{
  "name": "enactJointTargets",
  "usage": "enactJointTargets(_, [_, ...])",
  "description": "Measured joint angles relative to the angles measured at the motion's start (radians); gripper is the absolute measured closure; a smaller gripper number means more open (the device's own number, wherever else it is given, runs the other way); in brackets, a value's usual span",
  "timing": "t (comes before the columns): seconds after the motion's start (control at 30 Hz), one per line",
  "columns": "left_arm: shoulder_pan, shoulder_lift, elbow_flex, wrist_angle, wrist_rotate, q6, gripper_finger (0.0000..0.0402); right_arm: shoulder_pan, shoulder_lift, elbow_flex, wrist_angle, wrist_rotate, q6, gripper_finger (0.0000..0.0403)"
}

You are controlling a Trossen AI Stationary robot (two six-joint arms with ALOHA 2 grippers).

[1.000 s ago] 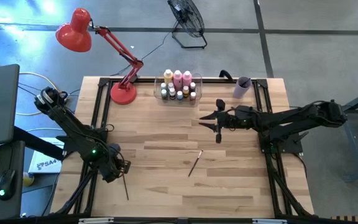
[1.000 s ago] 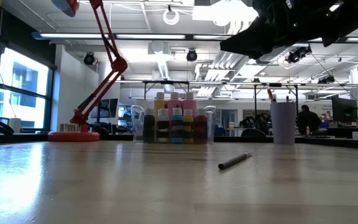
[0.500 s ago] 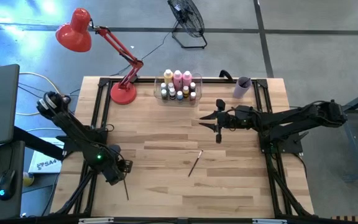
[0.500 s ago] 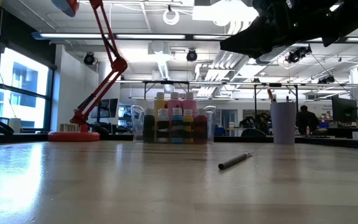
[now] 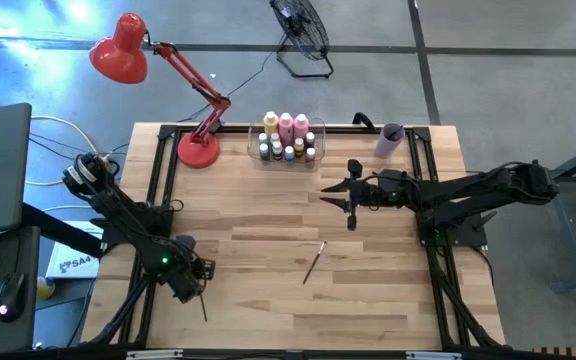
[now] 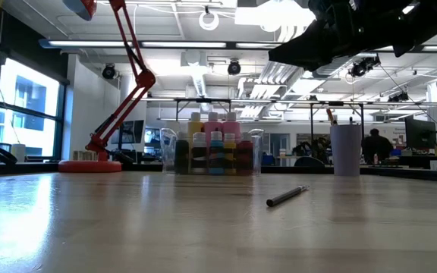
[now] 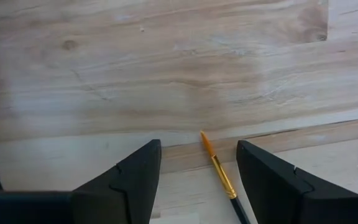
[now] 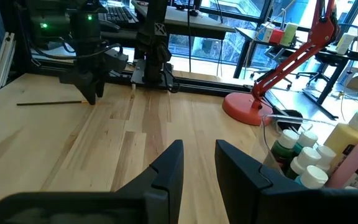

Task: Pick & Place Paint Supplies
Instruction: Put the black paint brush into the violet cup

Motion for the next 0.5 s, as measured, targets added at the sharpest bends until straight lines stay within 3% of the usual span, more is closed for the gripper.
enactJointTargets(0.2, [0.000, 0.001, -0.002, 0.001, -0.023, -0.024, 0.0201, 0.000, 0.000, 0.000, 0.000, 0.000, 0.000, 0.0319])
enactJointTargets(0.5, [0.000, 0.002, -0.003, -0.004, -0.031, -0.073, 0.0252, 0.000, 0.000, 0.000, 0.000, 0.000, 0.000, 0.0319])
